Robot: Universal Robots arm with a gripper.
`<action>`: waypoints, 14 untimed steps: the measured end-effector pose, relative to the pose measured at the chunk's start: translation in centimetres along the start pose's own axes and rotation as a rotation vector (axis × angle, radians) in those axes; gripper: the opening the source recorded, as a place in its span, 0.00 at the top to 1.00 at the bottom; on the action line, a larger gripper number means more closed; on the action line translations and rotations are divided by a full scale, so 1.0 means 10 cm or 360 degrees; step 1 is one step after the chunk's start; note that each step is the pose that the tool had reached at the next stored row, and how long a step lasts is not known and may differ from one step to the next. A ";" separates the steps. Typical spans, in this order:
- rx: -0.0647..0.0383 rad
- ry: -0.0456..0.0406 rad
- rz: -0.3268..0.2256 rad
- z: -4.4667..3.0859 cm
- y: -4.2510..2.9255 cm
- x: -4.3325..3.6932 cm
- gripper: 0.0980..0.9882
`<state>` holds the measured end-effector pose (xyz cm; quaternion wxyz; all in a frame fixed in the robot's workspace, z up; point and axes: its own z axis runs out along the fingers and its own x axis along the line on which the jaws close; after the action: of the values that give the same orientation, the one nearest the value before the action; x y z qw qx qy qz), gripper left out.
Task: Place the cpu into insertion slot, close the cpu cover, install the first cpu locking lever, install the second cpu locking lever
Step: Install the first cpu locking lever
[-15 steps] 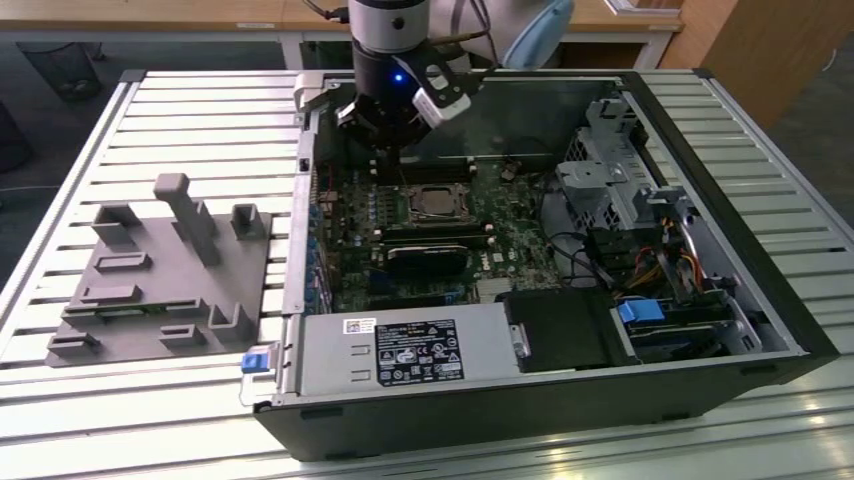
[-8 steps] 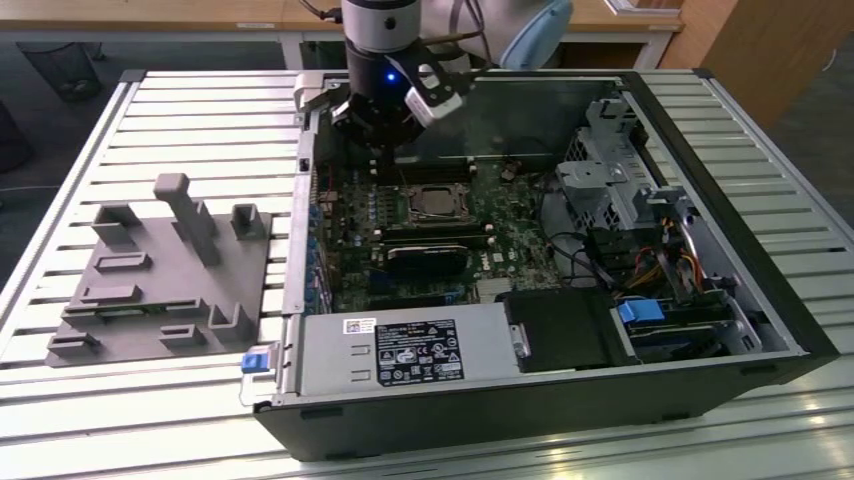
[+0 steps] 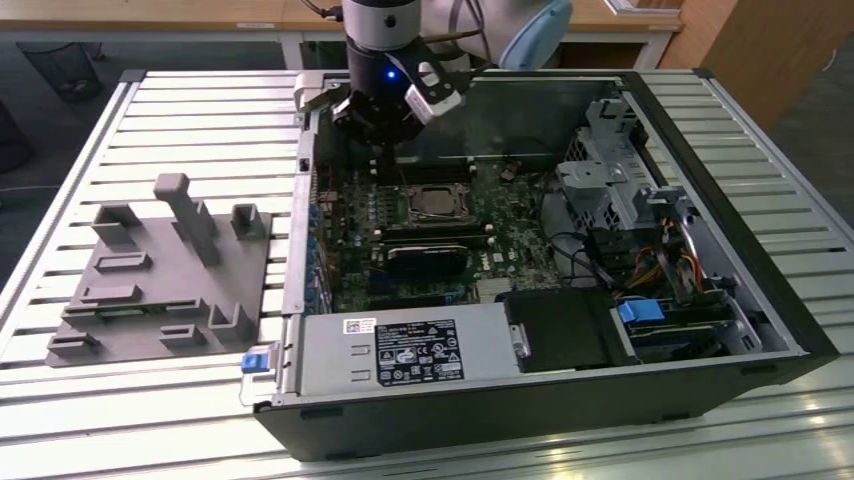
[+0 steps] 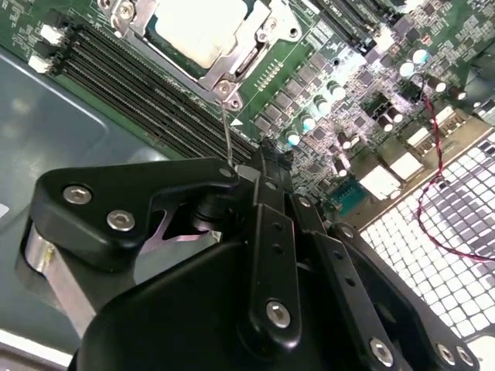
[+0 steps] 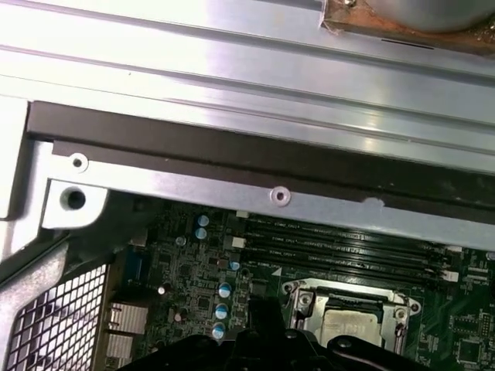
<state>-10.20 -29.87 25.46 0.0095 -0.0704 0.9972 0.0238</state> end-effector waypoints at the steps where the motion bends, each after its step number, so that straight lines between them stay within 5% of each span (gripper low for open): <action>1: 0.0000 0.0000 0.0001 0.001 0.000 -0.010 0.99; 7: 0.0000 0.0000 0.0003 0.008 -0.011 -0.125 0.99; 14: 0.0000 0.0000 0.0005 0.028 -0.027 -0.372 0.99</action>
<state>-6.48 -29.60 25.25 0.0095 -0.0689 0.9973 0.0238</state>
